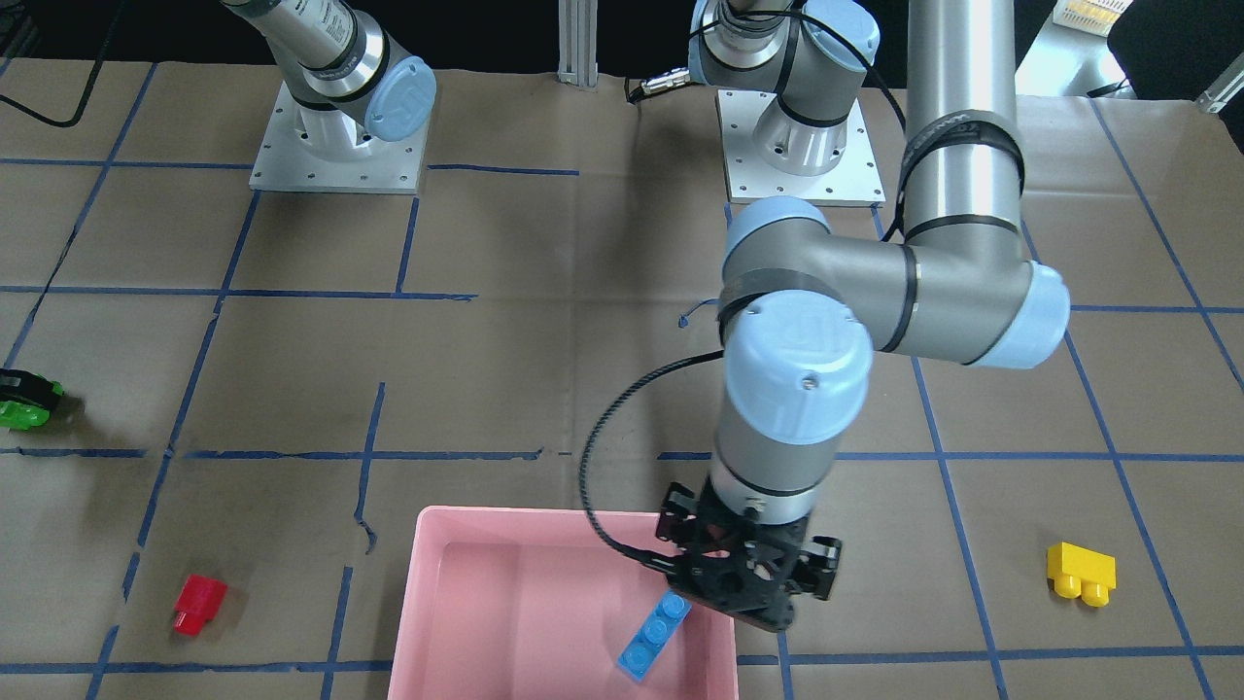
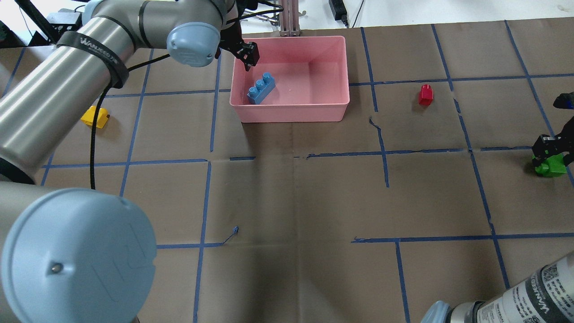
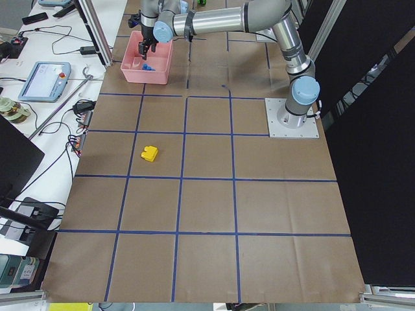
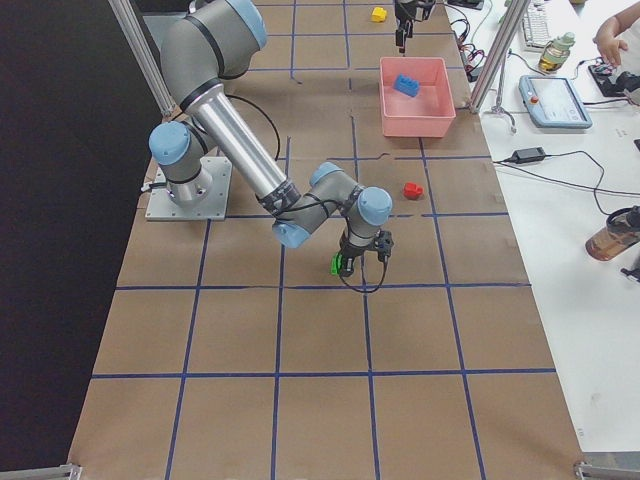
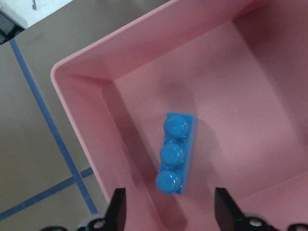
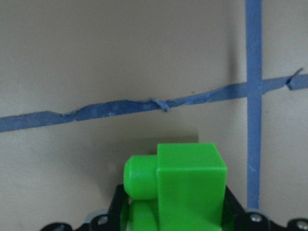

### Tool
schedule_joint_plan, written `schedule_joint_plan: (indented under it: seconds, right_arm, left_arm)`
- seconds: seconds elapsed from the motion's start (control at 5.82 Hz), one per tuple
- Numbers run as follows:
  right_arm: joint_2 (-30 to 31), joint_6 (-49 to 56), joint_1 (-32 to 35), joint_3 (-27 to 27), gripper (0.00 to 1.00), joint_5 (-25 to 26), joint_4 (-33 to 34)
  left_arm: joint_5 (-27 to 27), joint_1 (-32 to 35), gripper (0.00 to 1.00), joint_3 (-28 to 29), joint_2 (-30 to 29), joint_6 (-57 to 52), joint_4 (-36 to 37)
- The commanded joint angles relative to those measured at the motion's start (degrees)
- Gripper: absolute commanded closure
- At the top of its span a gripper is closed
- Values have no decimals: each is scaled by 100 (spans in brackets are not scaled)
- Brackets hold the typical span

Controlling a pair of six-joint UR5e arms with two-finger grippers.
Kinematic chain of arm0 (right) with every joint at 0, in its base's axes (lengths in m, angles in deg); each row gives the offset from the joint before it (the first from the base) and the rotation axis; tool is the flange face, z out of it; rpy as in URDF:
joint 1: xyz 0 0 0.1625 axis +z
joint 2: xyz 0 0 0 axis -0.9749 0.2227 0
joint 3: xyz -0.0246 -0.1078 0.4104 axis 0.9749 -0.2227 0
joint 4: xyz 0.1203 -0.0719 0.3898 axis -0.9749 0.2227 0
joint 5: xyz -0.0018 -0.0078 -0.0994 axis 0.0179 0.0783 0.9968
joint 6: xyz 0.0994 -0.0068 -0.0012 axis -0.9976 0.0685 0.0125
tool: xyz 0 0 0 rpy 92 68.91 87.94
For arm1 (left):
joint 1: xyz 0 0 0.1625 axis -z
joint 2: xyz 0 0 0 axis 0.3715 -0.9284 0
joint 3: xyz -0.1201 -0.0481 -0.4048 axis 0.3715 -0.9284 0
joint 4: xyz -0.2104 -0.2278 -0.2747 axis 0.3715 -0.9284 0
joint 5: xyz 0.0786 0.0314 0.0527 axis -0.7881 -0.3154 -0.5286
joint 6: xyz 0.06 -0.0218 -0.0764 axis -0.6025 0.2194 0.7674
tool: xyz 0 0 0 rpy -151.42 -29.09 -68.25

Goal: Put all blocks into box

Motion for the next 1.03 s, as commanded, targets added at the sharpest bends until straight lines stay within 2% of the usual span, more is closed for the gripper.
schedule_joint_plan:
  seconds: [0.0, 0.17, 0.52, 0.69, 0.86]
  right_arm:
    - [196, -99, 206, -780, 76, -52, -569]
    - [196, -177, 573, -1411, 76, -52, -1026]
    - [179, -1096, 1591, -2730, 76, -61, -2230]
    - [161, -1597, 2187, -3093, 76, -191, -2539]
    - [135, -2289, 2698, -3175, 75, -515, -2577]
  left_arm:
    - [-100, -1319, 1, -437, 374, -18, -392]
    - [-109, -2032, 1, -621, 314, -401, -457]
    - [-118, -2617, 4, -824, 305, -2415, -440]
    - [-127, -3003, 5, -965, 270, -4184, -309]
    - [-92, -3267, 5, -1157, 261, -4898, -47]
